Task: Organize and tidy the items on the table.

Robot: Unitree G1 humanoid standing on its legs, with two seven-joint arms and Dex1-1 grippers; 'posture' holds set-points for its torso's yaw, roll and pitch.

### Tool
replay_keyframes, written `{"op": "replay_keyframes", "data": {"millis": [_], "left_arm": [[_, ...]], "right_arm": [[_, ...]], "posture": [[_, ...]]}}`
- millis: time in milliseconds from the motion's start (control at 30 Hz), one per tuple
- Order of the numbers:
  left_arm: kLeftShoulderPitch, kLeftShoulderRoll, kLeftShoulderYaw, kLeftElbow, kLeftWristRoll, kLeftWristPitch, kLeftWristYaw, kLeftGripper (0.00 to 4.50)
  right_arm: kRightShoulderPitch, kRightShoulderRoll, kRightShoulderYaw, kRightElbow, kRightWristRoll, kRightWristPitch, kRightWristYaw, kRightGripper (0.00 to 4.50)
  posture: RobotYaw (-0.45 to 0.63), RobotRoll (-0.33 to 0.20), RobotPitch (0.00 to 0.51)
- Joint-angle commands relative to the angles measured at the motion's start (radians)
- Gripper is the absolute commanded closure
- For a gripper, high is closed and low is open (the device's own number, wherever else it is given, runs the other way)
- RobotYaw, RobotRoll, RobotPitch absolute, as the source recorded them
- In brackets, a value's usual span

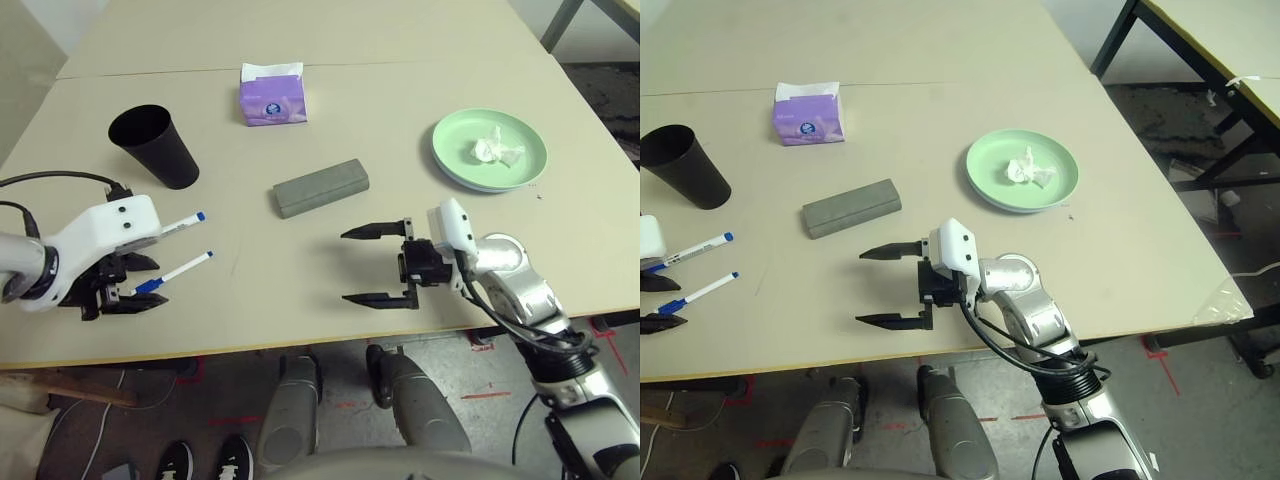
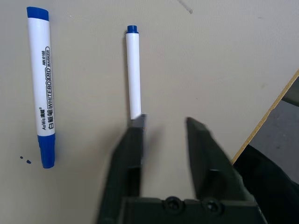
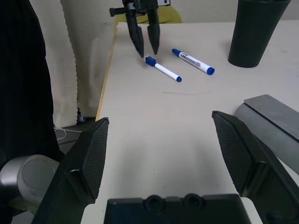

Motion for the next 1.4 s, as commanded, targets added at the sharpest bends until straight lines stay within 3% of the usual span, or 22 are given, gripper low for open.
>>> {"op": "replay_keyframes", "data": {"millis": [33,67,433,600,900,1133,1400], "left_arm": [[0.013,-0.001,-0.005,-0.005,-0.009,0.013,0.004,4.20],[0.015,-0.001,-0.003,-0.007,-0.011,0.015,0.006,4.47],[0.020,0.006,0.016,-0.025,-0.028,0.049,0.007,4.47],[0.017,0.028,0.018,-0.039,-0.037,0.066,-0.002,3.23],[-0.019,0.071,0.001,-0.027,-0.060,0.067,-0.026,0.05],[0.022,0.066,-0.029,-0.004,-0.017,0.020,-0.011,0.02],[-0.018,0.044,-0.136,0.053,0.013,-0.040,0.036,0.02]], "right_arm": [[0.012,-0.009,0.006,-0.018,0.006,0.005,0.001,0.00],[0.012,-0.009,0.006,-0.018,0.006,0.006,0.001,0.00],[0.008,-0.010,0.017,-0.011,0.001,0.001,0.012,0.00],[0.013,-0.009,0.024,-0.009,-0.006,-0.006,0.014,0.00],[0.005,-0.001,0.034,0.001,-0.010,-0.015,0.007,0.00],[0.005,-0.003,0.033,-0.003,-0.008,-0.012,0.007,0.00],[-0.002,-0.004,0.033,-0.001,-0.009,-0.011,0.009,0.00]], "posture": [[-0.01,0.000,0.252],[-0.01,0.000,0.253],[0.00,0.000,0.253],[0.00,0.000,0.250],[0.00,0.000,0.255],[-0.01,0.000,0.257],[0.00,0.000,0.258]]}}
